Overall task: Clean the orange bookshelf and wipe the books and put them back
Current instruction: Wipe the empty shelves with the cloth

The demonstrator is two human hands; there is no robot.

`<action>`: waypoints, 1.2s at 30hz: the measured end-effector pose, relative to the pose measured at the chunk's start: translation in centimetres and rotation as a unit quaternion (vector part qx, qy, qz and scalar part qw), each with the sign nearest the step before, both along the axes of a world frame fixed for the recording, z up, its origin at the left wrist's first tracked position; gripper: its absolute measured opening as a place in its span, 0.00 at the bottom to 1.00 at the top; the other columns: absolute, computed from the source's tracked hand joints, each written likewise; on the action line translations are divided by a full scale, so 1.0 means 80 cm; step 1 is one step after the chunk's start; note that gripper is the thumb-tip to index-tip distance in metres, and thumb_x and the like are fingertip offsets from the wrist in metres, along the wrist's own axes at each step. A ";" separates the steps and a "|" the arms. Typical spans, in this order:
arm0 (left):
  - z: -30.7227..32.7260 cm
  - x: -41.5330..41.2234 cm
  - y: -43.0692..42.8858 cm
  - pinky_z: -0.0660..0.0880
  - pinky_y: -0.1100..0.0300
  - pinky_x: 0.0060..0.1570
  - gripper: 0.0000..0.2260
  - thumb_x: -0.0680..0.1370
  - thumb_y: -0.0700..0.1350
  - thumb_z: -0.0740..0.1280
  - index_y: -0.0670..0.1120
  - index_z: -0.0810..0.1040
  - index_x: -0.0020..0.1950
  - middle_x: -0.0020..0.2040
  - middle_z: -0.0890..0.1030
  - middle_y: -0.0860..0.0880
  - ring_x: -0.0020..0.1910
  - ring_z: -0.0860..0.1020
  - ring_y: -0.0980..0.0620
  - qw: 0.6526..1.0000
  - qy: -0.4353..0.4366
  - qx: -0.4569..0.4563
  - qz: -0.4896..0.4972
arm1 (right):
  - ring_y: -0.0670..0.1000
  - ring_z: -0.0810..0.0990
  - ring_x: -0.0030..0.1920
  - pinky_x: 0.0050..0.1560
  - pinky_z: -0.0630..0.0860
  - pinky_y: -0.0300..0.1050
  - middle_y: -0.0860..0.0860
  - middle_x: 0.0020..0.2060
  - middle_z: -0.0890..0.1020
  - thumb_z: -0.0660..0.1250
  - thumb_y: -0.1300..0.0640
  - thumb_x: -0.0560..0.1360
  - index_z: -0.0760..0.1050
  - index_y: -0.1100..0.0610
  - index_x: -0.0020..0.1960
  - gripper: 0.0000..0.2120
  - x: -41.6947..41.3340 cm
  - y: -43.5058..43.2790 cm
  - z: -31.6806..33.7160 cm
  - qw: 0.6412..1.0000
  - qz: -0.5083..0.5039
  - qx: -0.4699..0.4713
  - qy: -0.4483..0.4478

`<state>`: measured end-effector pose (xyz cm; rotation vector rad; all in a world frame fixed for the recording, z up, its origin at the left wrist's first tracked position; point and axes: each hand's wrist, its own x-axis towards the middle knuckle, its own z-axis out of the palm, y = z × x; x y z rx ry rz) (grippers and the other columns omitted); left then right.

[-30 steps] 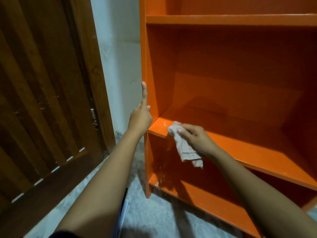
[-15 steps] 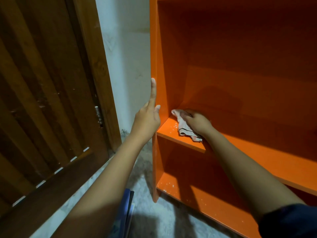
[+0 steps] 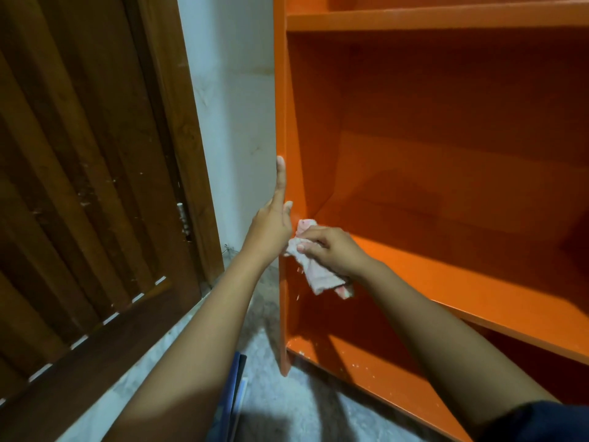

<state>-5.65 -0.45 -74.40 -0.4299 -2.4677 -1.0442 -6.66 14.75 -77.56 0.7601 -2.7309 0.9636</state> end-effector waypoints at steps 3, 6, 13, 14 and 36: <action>-0.002 0.006 0.005 0.65 0.64 0.28 0.35 0.83 0.43 0.54 0.64 0.27 0.67 0.51 0.77 0.31 0.28 0.69 0.55 0.999 -0.002 -0.011 0.030 | 0.49 0.75 0.41 0.42 0.69 0.46 0.44 0.37 0.78 0.66 0.52 0.76 0.77 0.53 0.42 0.07 0.036 0.009 0.004 0.999 0.041 0.025 -0.001; -0.010 0.014 0.015 0.73 0.53 0.33 0.41 0.80 0.36 0.57 0.65 0.27 0.68 0.63 0.72 0.36 0.37 0.76 0.47 0.998 0.017 0.004 0.061 | 0.37 0.77 0.48 0.48 0.72 0.40 0.51 0.42 0.81 0.65 0.56 0.78 0.78 0.64 0.45 0.11 0.071 0.045 0.009 0.998 0.031 -0.020 -0.048; -0.042 0.039 0.073 0.70 0.42 0.60 0.42 0.76 0.34 0.61 0.54 0.33 0.75 0.74 0.53 0.36 0.67 0.63 0.32 0.986 0.001 0.097 0.138 | 0.48 0.77 0.43 0.38 0.68 0.38 0.59 0.48 0.80 0.61 0.55 0.80 0.77 0.64 0.49 0.12 0.145 0.169 0.046 0.972 -0.181 -0.151 -0.012; -0.043 0.046 0.086 0.66 0.43 0.65 0.39 0.76 0.35 0.61 0.49 0.36 0.76 0.75 0.48 0.33 0.71 0.56 0.31 0.984 -0.014 0.094 0.152 | 0.47 0.75 0.38 0.36 0.67 0.38 0.58 0.46 0.80 0.61 0.56 0.80 0.78 0.63 0.50 0.12 0.154 0.184 0.051 0.966 -0.207 -0.154 0.001; -0.079 0.013 0.071 0.49 0.47 0.73 0.20 0.82 0.52 0.54 0.46 0.67 0.72 0.75 0.63 0.43 0.74 0.58 0.44 0.982 -0.066 -0.173 0.046 | 0.59 0.80 0.53 0.47 0.76 0.47 0.52 0.57 0.81 0.65 0.43 0.72 0.79 0.51 0.60 0.20 0.189 0.178 -0.003 0.874 -0.389 0.274 0.103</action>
